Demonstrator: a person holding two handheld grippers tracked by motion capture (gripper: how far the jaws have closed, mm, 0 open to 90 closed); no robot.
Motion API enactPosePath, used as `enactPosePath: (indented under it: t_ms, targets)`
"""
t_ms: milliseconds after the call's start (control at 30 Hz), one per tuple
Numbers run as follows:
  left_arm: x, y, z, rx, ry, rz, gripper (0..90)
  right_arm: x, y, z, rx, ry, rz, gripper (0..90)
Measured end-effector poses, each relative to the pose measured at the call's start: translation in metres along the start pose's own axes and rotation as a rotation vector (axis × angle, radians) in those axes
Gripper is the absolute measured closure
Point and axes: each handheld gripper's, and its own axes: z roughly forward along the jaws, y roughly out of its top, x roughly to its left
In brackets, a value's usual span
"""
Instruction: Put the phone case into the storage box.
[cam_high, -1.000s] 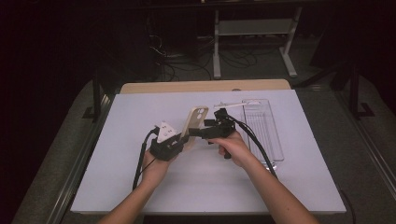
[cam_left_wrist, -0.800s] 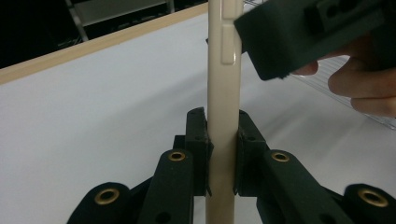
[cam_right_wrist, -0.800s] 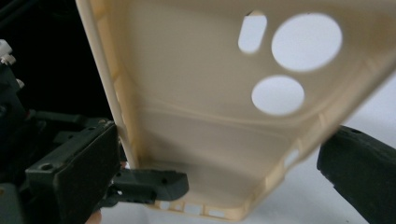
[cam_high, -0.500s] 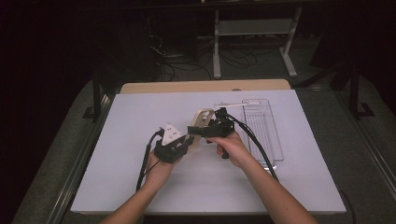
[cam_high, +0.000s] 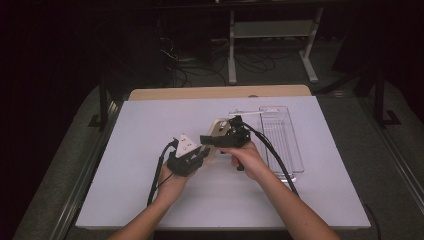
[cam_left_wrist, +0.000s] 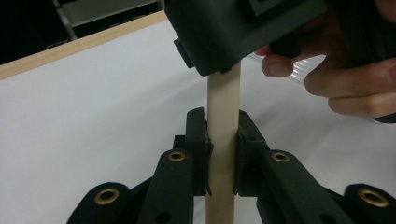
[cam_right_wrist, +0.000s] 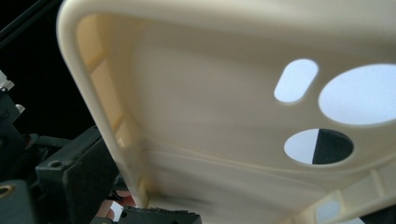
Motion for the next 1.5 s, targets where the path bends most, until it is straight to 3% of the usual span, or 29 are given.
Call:
enactPosePath:
  t_ms: [367, 400, 500, 567, 667, 700, 867, 1100, 1133, 1233, 1367, 1500]
  targets:
    - [0.001, 0.0, -0.001, 0.005, 0.0, -0.001, 78.3, 0.0, 0.001, -0.003, -0.025, 0.0, 0.0, 9.4]
    - [0.001, 0.0, 0.0, -0.007, -0.004, -0.005, 76.3, 0.0, 0.001, -0.003, -0.025, 0.0, 0.001, 9.5]
    - [0.003, 0.001, 0.0, -0.001, -0.01, -0.021, 55.2, 0.0, 0.001, -0.004, -0.027, -0.009, -0.001, 9.5]
    - [0.006, 0.002, -0.001, 0.013, -0.022, -0.006, 45.5, -0.001, 0.001, -0.004, -0.028, -0.014, -0.006, 9.6]
    - [0.011, 0.002, -0.003, 0.024, -0.049, -0.001, 36.8, -0.001, 0.002, -0.005, -0.029, -0.02, -0.004, 9.6]
    - [0.011, 0.002, -0.004, 0.039, -0.066, -0.023, 34.0, -0.001, 0.002, -0.006, -0.028, -0.023, -0.003, 9.6]
    - [0.022, -0.001, -0.011, 0.088, -0.133, -0.005, 17.0, -0.002, 0.003, -0.008, -0.036, -0.037, -0.01, 9.7]
    - [0.038, -0.011, -0.027, 0.105, -0.182, 0.019, 5.3, -0.004, 0.006, -0.013, -0.036, -0.067, -0.016, 9.8]
    - [0.039, -0.013, -0.029, 0.095, -0.186, 0.012, 3.6, -0.003, 0.006, -0.014, -0.033, -0.068, 0.002, 9.8]
    - [0.043, -0.022, -0.034, 0.098, -0.215, 0.025, 1.5, -0.005, 0.007, -0.015, -0.042, -0.074, -0.014, 9.8]
    - [0.05, -0.035, -0.042, 0.107, -0.221, 0.074, 0.0, -0.005, 0.007, -0.016, -0.038, -0.081, -0.024, 9.8]
    - [0.056, -0.048, -0.051, 0.094, -0.225, 0.049, 0.0, -0.004, 0.007, -0.015, -0.032, -0.086, -0.027, 9.8]
